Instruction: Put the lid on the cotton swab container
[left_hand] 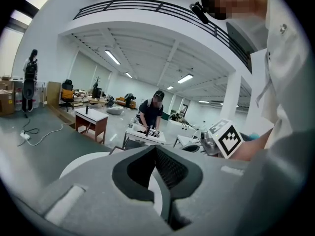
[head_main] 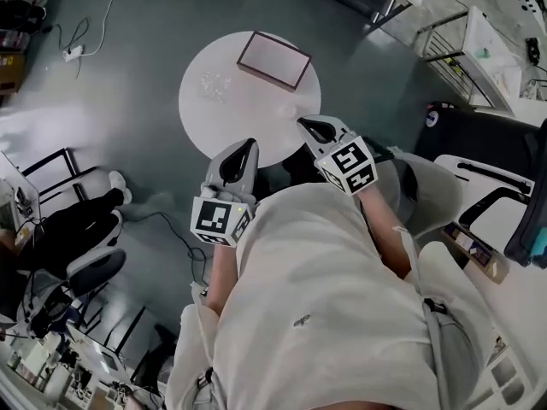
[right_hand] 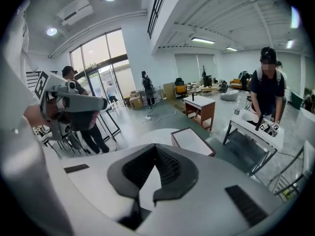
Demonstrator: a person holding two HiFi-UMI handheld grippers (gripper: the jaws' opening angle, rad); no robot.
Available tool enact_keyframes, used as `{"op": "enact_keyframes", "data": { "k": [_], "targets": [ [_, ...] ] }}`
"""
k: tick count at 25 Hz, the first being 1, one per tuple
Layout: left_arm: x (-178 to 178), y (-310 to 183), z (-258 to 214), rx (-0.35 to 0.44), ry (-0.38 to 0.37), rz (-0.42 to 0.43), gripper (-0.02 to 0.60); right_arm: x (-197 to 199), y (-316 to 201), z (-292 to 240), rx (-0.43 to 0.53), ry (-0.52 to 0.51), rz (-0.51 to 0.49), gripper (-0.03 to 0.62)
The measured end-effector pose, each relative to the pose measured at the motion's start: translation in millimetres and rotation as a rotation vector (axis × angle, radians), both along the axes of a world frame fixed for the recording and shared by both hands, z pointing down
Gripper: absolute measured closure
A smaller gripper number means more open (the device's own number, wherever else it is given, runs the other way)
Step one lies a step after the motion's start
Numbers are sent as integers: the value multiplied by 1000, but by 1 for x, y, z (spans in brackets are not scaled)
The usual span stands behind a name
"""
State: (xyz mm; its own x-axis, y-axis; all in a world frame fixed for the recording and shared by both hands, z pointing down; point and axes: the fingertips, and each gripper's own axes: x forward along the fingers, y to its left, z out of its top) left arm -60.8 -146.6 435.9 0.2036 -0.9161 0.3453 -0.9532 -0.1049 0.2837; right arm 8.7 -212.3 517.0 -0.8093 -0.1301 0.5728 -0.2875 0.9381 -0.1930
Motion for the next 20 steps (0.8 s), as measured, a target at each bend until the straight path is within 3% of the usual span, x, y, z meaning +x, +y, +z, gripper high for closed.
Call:
{"op": "enact_keyframes", "data": {
  "k": [11,20],
  "targets": [
    [18,10,8,-67,-13,-165,572,-8,0,88,-5,160,-255,588],
    [22,20,32,-106,20,-217,572,-19,-15,142,75,253,-303,588]
  ]
}}
